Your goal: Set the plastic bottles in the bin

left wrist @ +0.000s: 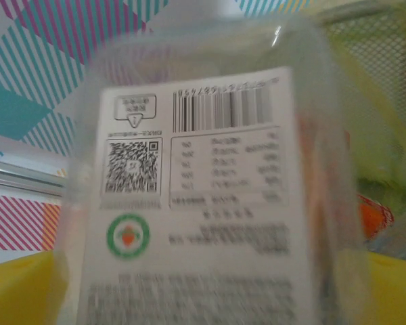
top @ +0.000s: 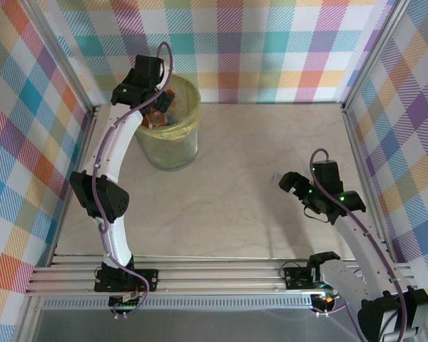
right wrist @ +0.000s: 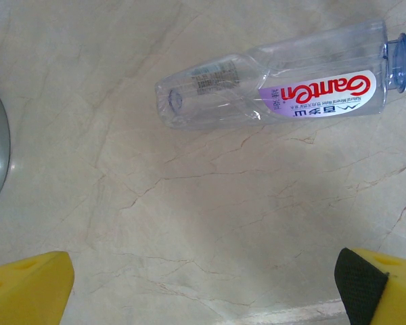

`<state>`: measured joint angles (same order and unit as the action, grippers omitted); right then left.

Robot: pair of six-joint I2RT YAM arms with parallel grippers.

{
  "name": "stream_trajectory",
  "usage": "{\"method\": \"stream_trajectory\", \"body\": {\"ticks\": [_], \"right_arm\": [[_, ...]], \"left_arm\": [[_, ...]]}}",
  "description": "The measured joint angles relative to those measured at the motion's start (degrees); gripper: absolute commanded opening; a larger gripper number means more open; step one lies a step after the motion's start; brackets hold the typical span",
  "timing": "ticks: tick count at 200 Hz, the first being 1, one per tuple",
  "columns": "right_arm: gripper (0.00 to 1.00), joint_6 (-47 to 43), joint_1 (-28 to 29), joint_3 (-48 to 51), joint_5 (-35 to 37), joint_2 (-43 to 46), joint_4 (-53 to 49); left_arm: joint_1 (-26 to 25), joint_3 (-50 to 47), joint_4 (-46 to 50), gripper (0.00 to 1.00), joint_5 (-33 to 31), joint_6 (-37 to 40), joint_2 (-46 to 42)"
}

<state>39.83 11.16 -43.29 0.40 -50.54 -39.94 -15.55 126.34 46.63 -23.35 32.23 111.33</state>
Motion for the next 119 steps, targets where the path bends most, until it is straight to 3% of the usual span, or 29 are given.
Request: {"method": "stream_trajectory", "body": {"ticks": [71, 119], "right_arm": [[1.00, 0.02, 0.00, 0.00, 0.00, -0.04, 0.00], [1.00, 0.02, 0.00, 0.00, 0.00, -0.81, 0.00]], "left_arm": [[0.00, 0.00, 0.22, 1.00, 4.48, -2.01, -5.40], [0.00, 0.11, -2.73, 0.91, 3.21, -5.92, -6.16]]}}
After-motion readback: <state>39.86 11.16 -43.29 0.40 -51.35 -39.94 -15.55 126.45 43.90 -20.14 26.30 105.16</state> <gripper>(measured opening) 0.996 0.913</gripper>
